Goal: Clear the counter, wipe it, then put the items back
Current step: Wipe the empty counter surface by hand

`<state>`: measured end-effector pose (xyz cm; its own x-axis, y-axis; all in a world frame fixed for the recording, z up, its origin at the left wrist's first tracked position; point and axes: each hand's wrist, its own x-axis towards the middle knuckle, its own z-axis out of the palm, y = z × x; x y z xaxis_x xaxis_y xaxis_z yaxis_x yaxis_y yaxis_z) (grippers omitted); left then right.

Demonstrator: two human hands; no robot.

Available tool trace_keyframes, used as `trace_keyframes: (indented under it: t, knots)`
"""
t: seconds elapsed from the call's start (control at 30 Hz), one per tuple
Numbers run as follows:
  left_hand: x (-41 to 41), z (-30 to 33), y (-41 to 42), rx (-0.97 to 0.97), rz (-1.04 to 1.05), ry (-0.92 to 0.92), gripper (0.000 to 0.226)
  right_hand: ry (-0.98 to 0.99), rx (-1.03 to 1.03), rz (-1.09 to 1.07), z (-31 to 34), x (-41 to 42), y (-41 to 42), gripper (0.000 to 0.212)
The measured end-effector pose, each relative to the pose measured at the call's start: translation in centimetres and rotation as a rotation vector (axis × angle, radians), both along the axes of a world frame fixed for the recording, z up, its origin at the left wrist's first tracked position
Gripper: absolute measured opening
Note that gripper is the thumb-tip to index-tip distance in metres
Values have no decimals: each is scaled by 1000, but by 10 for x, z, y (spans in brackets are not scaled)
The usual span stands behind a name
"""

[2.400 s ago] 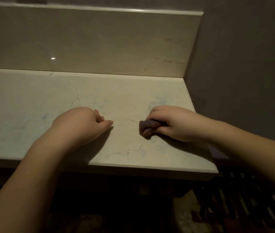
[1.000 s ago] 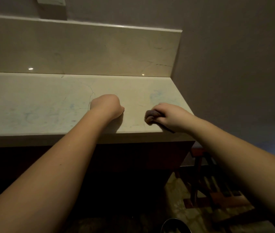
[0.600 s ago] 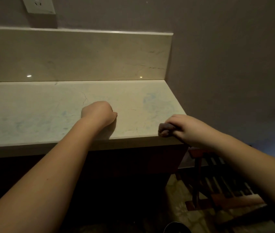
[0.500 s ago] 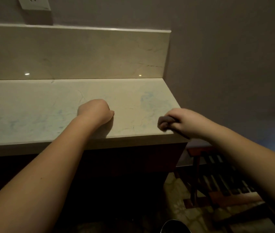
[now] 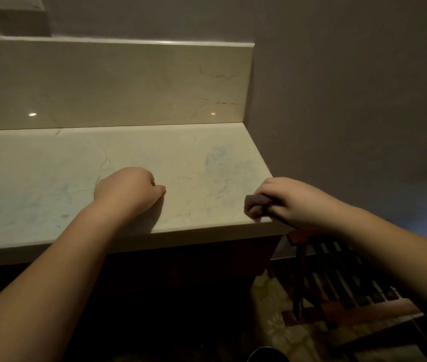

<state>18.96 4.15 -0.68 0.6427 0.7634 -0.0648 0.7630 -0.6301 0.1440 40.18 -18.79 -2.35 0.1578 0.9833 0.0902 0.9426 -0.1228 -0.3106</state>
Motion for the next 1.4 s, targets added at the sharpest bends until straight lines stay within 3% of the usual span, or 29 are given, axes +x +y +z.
trace_keyframes:
  t: [0.2, 0.57, 0.87, 1.07, 1.27, 1.4]
  knots:
    - [34, 3, -23, 4, -104, -177, 41, 12, -47, -183, 8, 42, 78, 4]
    - [72, -15, -30, -20, -277, 18, 41, 86, 8, -29, -2, 32, 29, 15]
    - [70, -16, -31, 30, -299, 131, 58, -27, 112, -379, -7, 140, 157, 19]
    - [69, -17, -30, 19, -291, 118, 65, -195, 141, -531, -11, 154, 210, 17]
    - [71, -16, -30, 28, -285, 137, 66, -175, 141, -447, -7, 151, 228, 11]
    - [71, -16, -29, 36, -286, 137, 66, -96, 163, -234, -6, 139, 219, 16]
